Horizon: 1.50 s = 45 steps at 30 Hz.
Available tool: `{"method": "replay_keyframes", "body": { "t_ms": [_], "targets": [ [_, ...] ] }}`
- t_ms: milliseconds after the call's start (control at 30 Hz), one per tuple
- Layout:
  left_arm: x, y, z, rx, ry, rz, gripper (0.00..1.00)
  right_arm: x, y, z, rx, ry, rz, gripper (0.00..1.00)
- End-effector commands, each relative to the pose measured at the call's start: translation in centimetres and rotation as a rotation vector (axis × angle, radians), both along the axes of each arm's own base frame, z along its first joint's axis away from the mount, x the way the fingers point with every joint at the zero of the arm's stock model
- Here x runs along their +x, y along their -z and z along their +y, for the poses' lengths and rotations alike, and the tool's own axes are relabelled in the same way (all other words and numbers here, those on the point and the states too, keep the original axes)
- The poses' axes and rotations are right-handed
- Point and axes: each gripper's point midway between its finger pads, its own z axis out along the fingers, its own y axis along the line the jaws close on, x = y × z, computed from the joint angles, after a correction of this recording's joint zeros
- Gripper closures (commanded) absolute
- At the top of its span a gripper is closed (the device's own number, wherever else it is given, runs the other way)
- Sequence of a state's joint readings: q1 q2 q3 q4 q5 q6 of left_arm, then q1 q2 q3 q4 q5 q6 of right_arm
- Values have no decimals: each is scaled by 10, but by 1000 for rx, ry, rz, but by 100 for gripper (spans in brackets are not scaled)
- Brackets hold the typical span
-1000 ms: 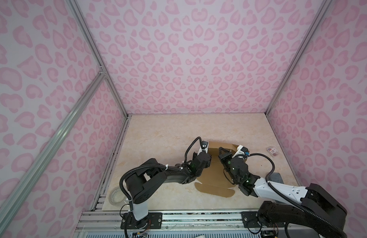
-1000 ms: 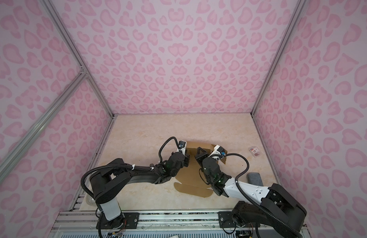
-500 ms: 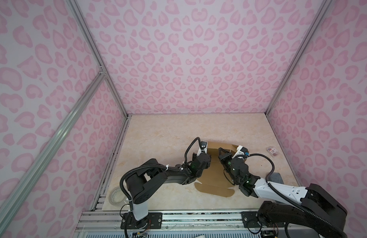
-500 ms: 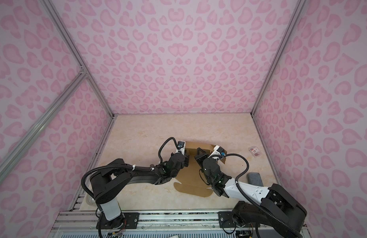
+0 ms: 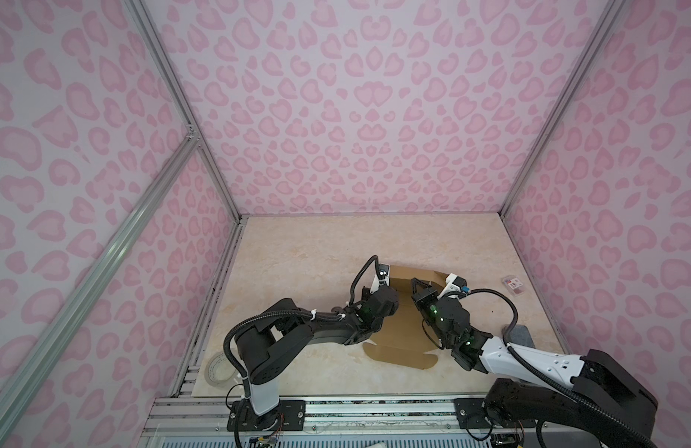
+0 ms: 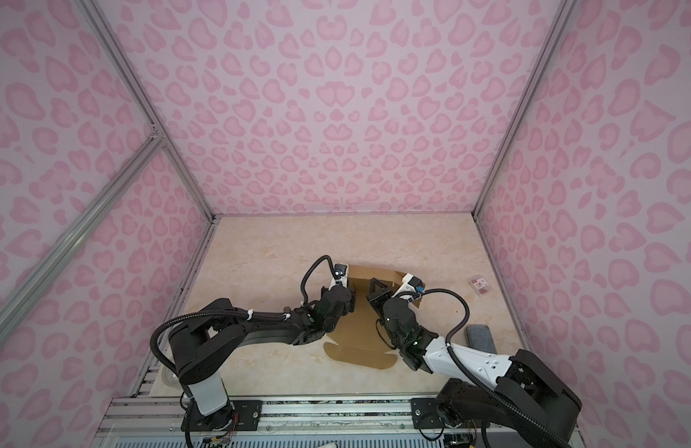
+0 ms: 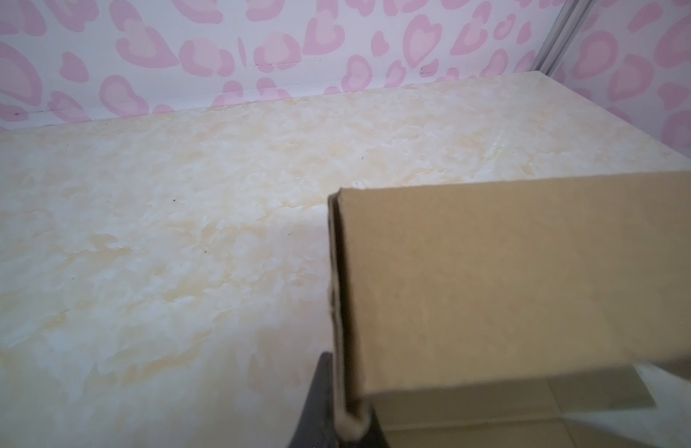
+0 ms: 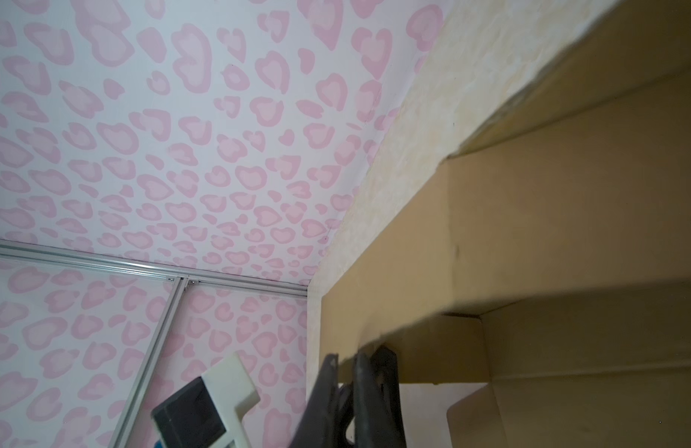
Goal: Fold the paper box
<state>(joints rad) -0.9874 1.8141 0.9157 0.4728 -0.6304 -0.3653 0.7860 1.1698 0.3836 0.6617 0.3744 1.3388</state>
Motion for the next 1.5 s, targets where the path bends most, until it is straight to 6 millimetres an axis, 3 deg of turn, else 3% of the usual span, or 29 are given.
{"method": "replay_keyframes", "body": {
  "t_ms": [0, 300, 467, 633, 733, 933, 1467],
  "targets": [
    [3, -6, 11, 37, -53, -9, 100, -1, -3, 0, -12, 0, -10, 77],
    [10, -15, 25, 79, -72, -26, 100, -9, -18, -3, -45, -36, -24, 59],
    [12, -17, 35, 90, -58, -22, 99, -12, -40, -13, -245, -75, 5, 53],
    [9, -16, 37, 98, -28, -19, 100, -1, -45, -28, -335, -145, 39, 49],
    [7, -17, 39, 91, -24, -20, 100, 7, -43, -33, -338, -201, 56, 49],
    [2, -17, 40, 75, 3, -20, 100, 22, -40, -17, -298, -355, 55, 49],
    [-2, -20, 42, 53, 10, -32, 100, 24, 0, -1, -216, -421, 113, 50]
  ]
}}
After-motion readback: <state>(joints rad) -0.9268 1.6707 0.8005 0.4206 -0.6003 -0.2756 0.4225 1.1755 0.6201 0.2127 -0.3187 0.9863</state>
